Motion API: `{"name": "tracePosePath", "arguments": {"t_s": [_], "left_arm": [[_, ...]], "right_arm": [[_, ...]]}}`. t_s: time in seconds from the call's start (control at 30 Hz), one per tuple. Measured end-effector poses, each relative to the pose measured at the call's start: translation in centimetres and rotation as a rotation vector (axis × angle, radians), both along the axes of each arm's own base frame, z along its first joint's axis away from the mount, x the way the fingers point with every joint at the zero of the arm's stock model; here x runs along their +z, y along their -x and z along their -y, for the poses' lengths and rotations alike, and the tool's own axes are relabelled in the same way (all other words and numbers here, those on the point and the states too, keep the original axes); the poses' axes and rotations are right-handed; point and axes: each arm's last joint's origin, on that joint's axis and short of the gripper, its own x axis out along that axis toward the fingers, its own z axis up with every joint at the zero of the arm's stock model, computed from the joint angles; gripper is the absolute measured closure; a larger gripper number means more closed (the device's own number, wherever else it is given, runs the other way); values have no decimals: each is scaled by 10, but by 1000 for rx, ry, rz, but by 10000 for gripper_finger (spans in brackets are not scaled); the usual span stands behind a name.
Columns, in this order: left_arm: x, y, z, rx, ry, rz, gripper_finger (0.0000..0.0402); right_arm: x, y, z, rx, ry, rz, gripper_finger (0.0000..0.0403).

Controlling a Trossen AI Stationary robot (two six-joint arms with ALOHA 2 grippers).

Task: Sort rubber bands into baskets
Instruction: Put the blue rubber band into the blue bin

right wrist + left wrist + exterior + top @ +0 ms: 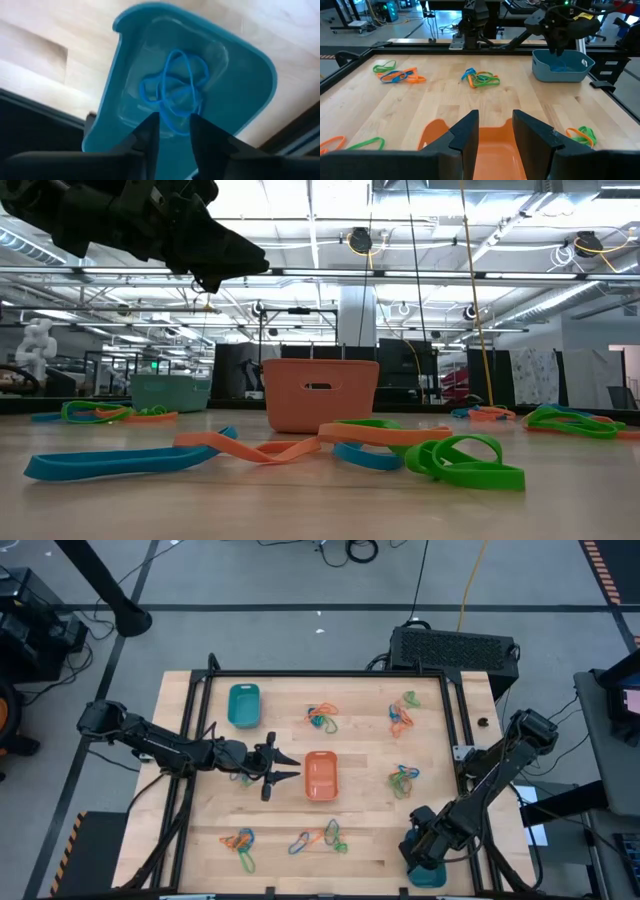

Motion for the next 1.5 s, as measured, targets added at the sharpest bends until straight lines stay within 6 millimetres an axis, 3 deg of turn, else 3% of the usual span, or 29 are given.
{"name": "tracePosePath", "arguments": {"t_s": [0.2,0.4,0.63,0.77,0.9,1.07,1.2,1.33,1.5], "left_arm": [[-1,0,0,-10,0,-12,274],[-5,1,0,-10,-6,-55,274],[-5,2,0,-4,-6,-165,274],[2,7,-1,36,53,-355,274],[3,14,-3,145,141,-508,274],[-1,21,-8,347,184,-591,274],[-10,33,-12,475,242,-714,274],[-17,46,-15,626,285,-818,274],[-18,50,-17,699,268,-832,274]], "right_arm": [[2,-11,4,66,-70,33,268],[7,-21,5,89,-149,94,268],[37,-30,5,126,-160,215,270],[52,-39,9,214,-56,386,270],[55,-53,21,394,128,566,271],[55,-74,51,600,419,676,271],[48,-99,78,738,528,804,271],[42,-124,103,805,655,1029,271],[35,-135,121,794,815,1240,271]]}}
